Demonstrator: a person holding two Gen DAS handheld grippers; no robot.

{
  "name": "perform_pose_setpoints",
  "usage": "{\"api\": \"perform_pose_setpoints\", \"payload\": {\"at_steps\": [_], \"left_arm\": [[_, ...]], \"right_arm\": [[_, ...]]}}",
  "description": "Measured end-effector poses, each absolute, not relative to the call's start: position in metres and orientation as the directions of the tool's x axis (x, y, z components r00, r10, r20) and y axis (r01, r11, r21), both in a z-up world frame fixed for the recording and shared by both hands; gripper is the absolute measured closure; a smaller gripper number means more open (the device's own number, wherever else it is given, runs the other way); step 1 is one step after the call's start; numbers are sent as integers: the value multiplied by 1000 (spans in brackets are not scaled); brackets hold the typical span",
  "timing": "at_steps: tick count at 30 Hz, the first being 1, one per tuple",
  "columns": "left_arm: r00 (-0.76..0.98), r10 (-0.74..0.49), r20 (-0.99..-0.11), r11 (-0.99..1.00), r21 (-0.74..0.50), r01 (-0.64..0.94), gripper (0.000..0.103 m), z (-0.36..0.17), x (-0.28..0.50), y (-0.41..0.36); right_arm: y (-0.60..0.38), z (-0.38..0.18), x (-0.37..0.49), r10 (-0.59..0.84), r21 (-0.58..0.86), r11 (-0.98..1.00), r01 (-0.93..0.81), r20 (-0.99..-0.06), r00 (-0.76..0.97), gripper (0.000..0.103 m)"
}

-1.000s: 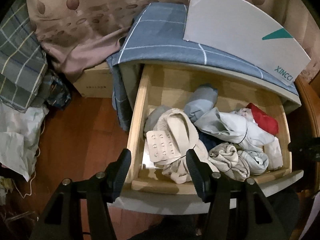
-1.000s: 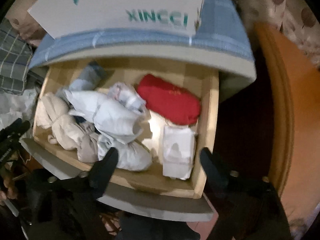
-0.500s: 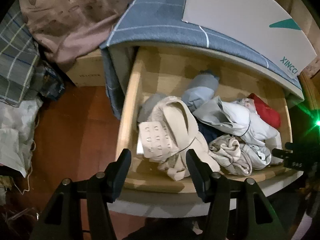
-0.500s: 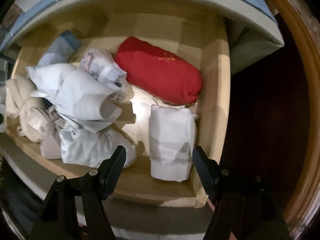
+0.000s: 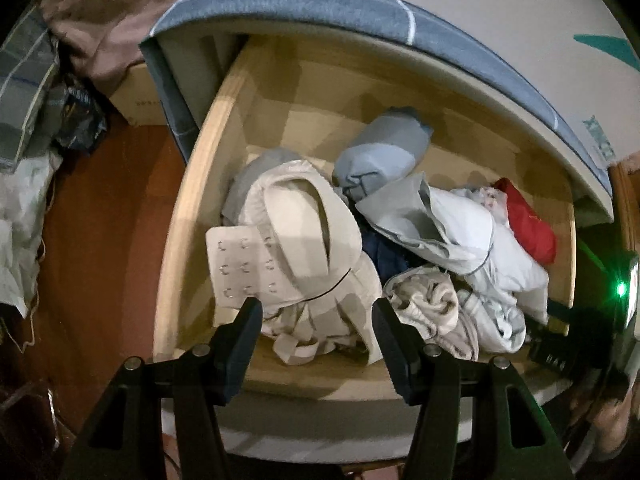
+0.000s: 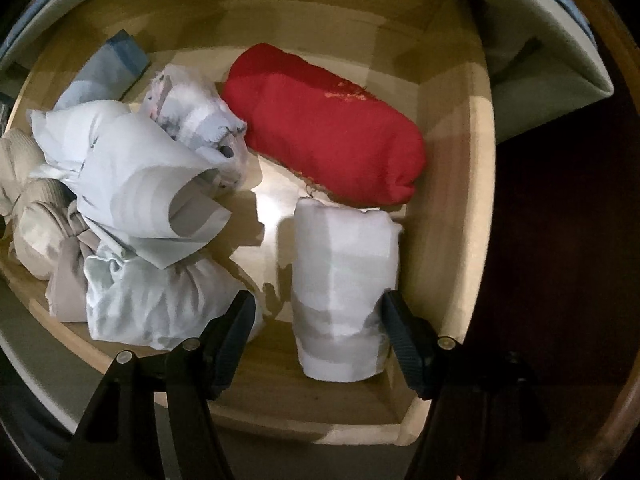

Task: Take underwear out of drawer
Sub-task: 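Lower the left tool into the drawer toward the beige bra, then grasp the beige bra with the left tool while the right tool grasps the white sock roll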

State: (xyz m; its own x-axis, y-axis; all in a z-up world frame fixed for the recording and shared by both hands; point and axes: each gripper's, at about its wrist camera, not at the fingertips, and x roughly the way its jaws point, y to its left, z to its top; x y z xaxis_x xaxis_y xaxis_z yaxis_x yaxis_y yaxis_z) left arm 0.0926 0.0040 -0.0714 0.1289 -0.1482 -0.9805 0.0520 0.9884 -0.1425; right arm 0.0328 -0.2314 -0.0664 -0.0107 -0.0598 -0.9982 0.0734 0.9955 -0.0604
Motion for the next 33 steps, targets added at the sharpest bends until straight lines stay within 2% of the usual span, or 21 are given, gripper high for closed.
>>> {"api": "perform_pose_setpoints", "payload": {"at_steps": [5, 9, 17, 24, 30, 33], "left_arm": [[117, -133, -984, 990, -136, -22, 45, -82, 102, 1], [110, -94, -990, 992, -102, -71, 40, -92, 108, -1], [119, 7, -993, 1000, 4, -29, 32, -99, 107, -24], [94, 65, -993, 995, 57, -87, 25, -112, 121, -37], [56, 55, -997, 993, 48, -105, 23, -120, 124, -32], [-9, -2, -1000, 991, -1, -131, 23, -129, 128, -27]], "right_arm": [[-220, -86, 34, -72, -72, 996, 59, -997, -1, 35], [-214, -87, 29, -84, -83, 995, 54, -996, 6, 35], [-203, -104, 19, -93, -93, 995, 47, -996, 8, 32], [-190, -119, 11, -104, -104, 994, 34, -995, 4, 30], [-180, -125, 5, -114, -114, 993, 29, -993, -2, 29], [-179, -128, 7, -114, -114, 993, 28, -993, -3, 28]]}}
